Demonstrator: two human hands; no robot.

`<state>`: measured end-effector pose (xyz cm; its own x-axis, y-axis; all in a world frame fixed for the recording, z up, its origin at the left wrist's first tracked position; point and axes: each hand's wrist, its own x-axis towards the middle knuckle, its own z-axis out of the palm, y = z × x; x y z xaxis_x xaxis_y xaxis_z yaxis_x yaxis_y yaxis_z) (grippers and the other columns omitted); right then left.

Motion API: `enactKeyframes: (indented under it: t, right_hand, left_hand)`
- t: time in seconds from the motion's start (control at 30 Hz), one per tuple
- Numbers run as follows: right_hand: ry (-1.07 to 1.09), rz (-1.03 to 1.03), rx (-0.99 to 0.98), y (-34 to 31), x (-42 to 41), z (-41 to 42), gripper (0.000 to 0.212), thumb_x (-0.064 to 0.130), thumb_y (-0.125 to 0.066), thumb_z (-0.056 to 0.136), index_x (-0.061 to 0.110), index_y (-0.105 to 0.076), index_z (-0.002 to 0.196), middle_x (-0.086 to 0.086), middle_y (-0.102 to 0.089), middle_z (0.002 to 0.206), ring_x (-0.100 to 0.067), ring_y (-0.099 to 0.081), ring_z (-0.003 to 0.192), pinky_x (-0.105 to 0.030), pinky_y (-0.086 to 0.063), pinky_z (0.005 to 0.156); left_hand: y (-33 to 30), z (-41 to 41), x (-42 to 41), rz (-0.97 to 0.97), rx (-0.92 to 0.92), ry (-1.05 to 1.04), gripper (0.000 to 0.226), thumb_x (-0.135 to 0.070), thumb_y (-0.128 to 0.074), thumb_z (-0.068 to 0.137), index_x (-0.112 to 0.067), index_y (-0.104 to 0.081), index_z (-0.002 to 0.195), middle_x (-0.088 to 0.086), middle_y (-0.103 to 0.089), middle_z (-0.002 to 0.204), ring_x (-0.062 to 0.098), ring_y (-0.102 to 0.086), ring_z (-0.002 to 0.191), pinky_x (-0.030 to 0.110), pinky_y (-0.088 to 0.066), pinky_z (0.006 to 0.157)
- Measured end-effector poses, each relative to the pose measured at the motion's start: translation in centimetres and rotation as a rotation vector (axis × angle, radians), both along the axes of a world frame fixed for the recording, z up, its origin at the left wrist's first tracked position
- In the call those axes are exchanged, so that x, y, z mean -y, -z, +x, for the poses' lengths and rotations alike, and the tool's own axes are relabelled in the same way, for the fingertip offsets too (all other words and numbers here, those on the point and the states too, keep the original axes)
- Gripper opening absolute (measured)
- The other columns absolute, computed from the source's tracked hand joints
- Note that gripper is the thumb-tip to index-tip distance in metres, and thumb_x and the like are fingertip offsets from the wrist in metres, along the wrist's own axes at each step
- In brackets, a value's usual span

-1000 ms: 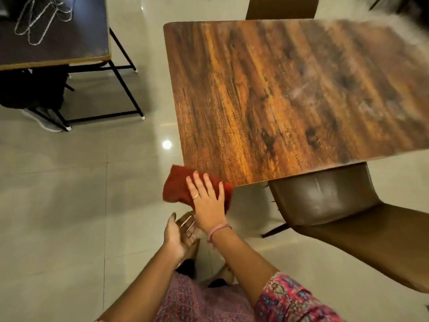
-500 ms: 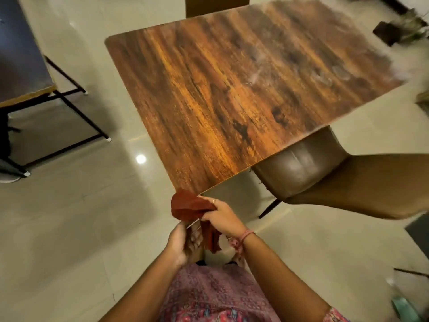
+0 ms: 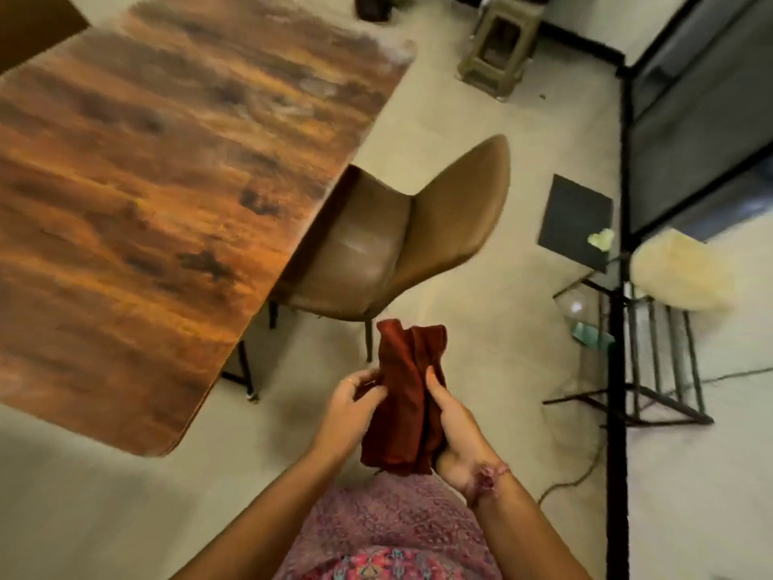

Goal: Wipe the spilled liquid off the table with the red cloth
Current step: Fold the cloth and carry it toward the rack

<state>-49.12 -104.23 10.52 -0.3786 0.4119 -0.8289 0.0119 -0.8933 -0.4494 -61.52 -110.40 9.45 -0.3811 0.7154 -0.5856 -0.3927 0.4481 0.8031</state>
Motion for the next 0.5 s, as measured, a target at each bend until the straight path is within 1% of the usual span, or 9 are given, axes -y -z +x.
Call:
enactKeyframes:
  t: [0.07,0.1,0.2,0.27,0.3,0.37,0.43,0.47,0.5]
  right_hand:
    - [0.155,0.014,-0.011,-0.3,-1.0,2.1,0.043,0.051,-0.056,0.086,0.015,-0.075,0.1,-0.013,-0.072,0.108,-0.026,-0.07,0.097,-0.039,-0.056,0.081]
    - [0.211,0.018,-0.01,-0.4,-1.5,2.8,0.042,0.051,-0.056,0.086,0.015,-0.076,0.098,-0.012,-0.072,0.107,-0.027,-0.07,0.097,-0.039,-0.055,0.081]
    - [0.342,0.025,-0.039,-0.1,-3.6,6.2,0.039,0.052,-0.059,0.085,0.019,-0.077,0.095,-0.01,-0.072,0.107,-0.026,-0.069,0.098,-0.04,-0.054,0.082]
    - [0.412,0.033,-0.05,0.5,-4.8,7.9,0.043,0.056,-0.07,0.073,0.02,-0.077,0.097,-0.008,-0.072,0.107,-0.027,-0.069,0.1,-0.04,-0.053,0.084]
    - [0.448,0.034,-0.061,0.8,-5.5,8.8,0.05,0.057,-0.076,0.065,0.02,-0.076,0.099,-0.007,-0.073,0.107,-0.026,-0.067,0.102,-0.04,-0.052,0.085]
    - [0.509,0.008,-0.104,1.4,-7.2,10.6,0.059,0.055,-0.083,0.053,0.02,-0.075,0.1,-0.006,-0.072,0.108,-0.024,-0.063,0.105,-0.04,-0.049,0.088]
    - [0.525,-0.026,-0.128,1.6,-9.5,12.6,0.059,0.054,-0.079,0.058,0.017,-0.073,0.104,-0.01,-0.071,0.111,-0.028,-0.063,0.106,-0.041,-0.051,0.086]
    - [0.52,-0.035,-0.14,1.8,-10.9,14.0,0.057,0.053,-0.075,0.064,0.015,-0.073,0.106,-0.012,-0.07,0.113,-0.031,-0.065,0.106,-0.042,-0.052,0.085]
    - [0.511,-0.034,-0.153,1.9,-12.3,15.5,0.055,0.054,-0.071,0.069,0.014,-0.074,0.106,-0.015,-0.068,0.115,-0.033,-0.066,0.105,-0.043,-0.054,0.084]
  left_hand:
    - [-1.4,2.3,-2.6,0.002,0.087,0.13,0.016,-0.014,-0.056,0.093,-0.01,-0.062,0.107,0.001,-0.069,0.098,0.005,-0.064,0.082,0.013,-0.051,0.067]
    - [-1.7,3.1,-3.5,-0.005,0.13,0.172,0.015,-0.019,-0.056,0.093,-0.012,-0.064,0.103,0.0,-0.072,0.095,0.006,-0.067,0.08,0.014,-0.052,0.065]
    - [-2.6,6.0,-7.2,0.016,0.172,0.346,0.018,-0.034,-0.054,0.093,-0.021,-0.064,0.1,-0.019,-0.072,0.077,-0.008,-0.066,0.072,0.005,-0.046,0.054]
    - [-3.2,7.8,-9.5,0.031,0.172,0.453,0.023,-0.047,-0.054,0.089,-0.029,-0.061,0.102,-0.027,-0.07,0.079,-0.015,-0.062,0.072,0.001,-0.043,0.052]
    - [-3.4,8.7,-10.8,0.032,0.155,0.497,0.03,-0.054,-0.056,0.084,-0.032,-0.059,0.105,-0.026,-0.07,0.084,-0.016,-0.062,0.075,0.001,-0.043,0.053]
    - [-3.6,10.8,-13.6,0.021,0.096,0.565,0.046,-0.059,-0.058,0.079,-0.033,-0.057,0.117,-0.019,-0.069,0.102,-0.008,-0.064,0.088,0.005,-0.048,0.063]
    - [-3.3,12.6,-16.2,-0.004,0.058,0.603,0.049,-0.054,-0.054,0.087,-0.028,-0.052,0.128,-0.009,-0.064,0.118,0.005,-0.061,0.104,0.018,-0.051,0.083]
    - [-3.2,13.5,-17.6,-0.021,0.056,0.611,0.046,-0.05,-0.05,0.091,-0.027,-0.05,0.131,-0.007,-0.062,0.122,0.009,-0.059,0.108,0.024,-0.049,0.09]
    - [-3.0,14.3,-19.0,-0.038,0.064,0.604,0.042,-0.046,-0.046,0.095,-0.026,-0.049,0.132,-0.006,-0.061,0.122,0.011,-0.059,0.109,0.028,-0.048,0.093]
